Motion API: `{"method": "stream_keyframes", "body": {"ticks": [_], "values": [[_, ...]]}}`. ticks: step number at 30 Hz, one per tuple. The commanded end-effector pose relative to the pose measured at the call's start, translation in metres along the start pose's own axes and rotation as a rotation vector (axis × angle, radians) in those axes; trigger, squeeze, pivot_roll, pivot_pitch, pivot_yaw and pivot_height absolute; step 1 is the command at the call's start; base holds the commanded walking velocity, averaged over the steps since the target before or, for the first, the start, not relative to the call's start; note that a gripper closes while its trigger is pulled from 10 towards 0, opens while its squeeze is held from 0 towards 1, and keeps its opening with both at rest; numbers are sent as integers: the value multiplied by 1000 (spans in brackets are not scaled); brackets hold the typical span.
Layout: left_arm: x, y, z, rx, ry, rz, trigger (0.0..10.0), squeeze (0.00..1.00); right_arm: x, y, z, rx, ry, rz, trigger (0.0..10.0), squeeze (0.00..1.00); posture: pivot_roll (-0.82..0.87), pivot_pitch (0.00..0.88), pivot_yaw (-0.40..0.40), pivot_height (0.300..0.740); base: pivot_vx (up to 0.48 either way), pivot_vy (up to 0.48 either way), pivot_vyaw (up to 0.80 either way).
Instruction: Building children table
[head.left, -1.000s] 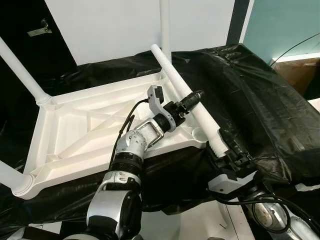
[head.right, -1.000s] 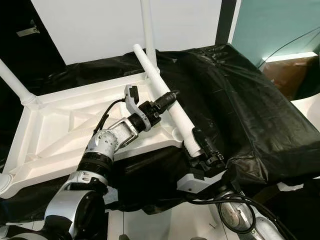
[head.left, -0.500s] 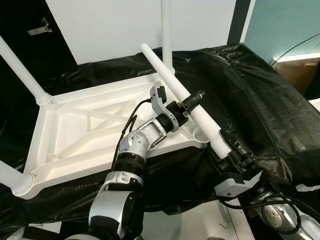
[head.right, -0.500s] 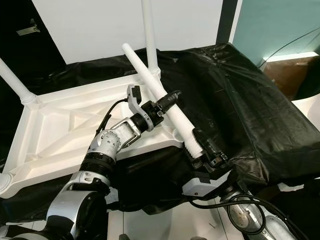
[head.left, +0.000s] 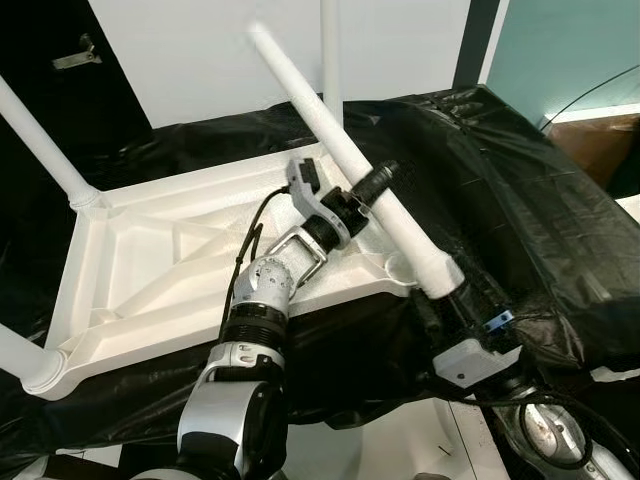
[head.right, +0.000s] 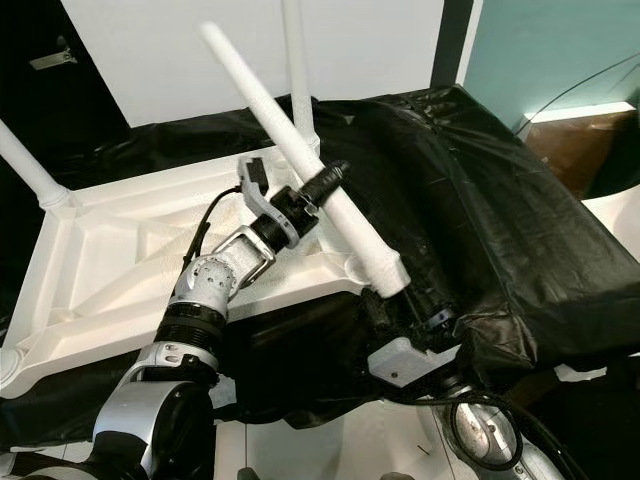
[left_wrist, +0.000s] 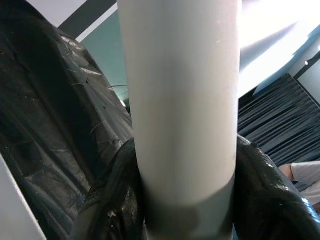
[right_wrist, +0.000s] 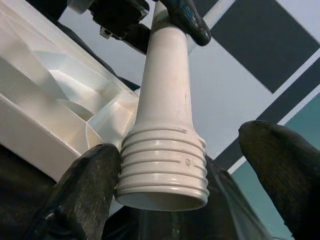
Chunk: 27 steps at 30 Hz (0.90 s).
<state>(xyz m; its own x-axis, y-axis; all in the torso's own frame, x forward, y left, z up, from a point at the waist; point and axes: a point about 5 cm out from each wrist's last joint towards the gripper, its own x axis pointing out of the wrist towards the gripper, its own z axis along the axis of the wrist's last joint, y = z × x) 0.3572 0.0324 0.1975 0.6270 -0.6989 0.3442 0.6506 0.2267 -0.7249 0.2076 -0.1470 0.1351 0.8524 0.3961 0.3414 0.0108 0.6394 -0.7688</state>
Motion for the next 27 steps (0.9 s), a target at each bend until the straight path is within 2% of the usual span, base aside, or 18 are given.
{"method": "stream_keyframes", "body": {"ticks": [1,3,4,5,6,7,8,9,10,11,12,13,15,18,21,27], "values": [[1,-4,2,2,-17,-74,0,0,3,-2,3,39,6,-12,10000,1000,-191,26,83,740,0,0,0],[1,-3,2,1,-20,-66,0,0,6,-4,7,72,6,-37,10000,1000,-193,27,85,740,0,0,0],[1,-3,2,1,-22,-60,0,0,8,-6,9,95,6,-54,10000,945,-193,27,85,740,0,0,0],[1,-3,2,1,-22,-60,0,0,8,-6,9,95,6,-54,10000,945,-193,27,85,740,0,0,0],[1,-2,2,8,-22,-53,0,0,10,-6,10,147,28,-67,10000,0,-193,28,85,740,0,0,0],[1,-2,1,34,-19,-47,0,0,11,-6,9,239,63,-80,10000,0,-193,28,85,740,0,0,0],[1,-2,0,82,-15,-43,0,0,13,-5,9,379,107,-80,10000,0,-196,28,87,740,0,0,0],[1,-2,0,82,-15,-43,0,0,13,-5,9,379,107,-80,10000,0,-196,28,87,740,0,0,0],[1,-3,-3,153,-1,-44,0,0,16,-5,11,520,132,-68,10000,0,-201,27,89,740,0,0,0],[1,-3,-3,153,-1,-44,0,0,16,-5,11,520,132,-68,10000,0,-201,27,89,740,0,0,0],[1,-4,-6,212,16,-50,0,0,19,-5,13,633,147,-50,10000,0,-202,28,91,740,0,0,0],[1,-4,-10,250,32,-56,0,0,22,-5,14,701,155,-35,10000,0,-203,27,89,740,0,0,0],[1,-4,-10,250,32,-56,0,0,22,-5,14,701,155,-35,10000,0,-203,27,89,740,0,0,0],[2,-11,-22,339,85,-110,0,0,32,-14,9,840,190,-50,10000,0,-201,23,84,740,0,0,0],[2,-16,-28,367,101,-143,0,0,41,-20,4,896,202,-54,10000,0,-198,21,79,740,0,0,0],[4,-21,-27,370,94,-163,0,0,59,-25,-7,887,234,-38,10000,0,-187,21,72,740,0,0,0]]}}
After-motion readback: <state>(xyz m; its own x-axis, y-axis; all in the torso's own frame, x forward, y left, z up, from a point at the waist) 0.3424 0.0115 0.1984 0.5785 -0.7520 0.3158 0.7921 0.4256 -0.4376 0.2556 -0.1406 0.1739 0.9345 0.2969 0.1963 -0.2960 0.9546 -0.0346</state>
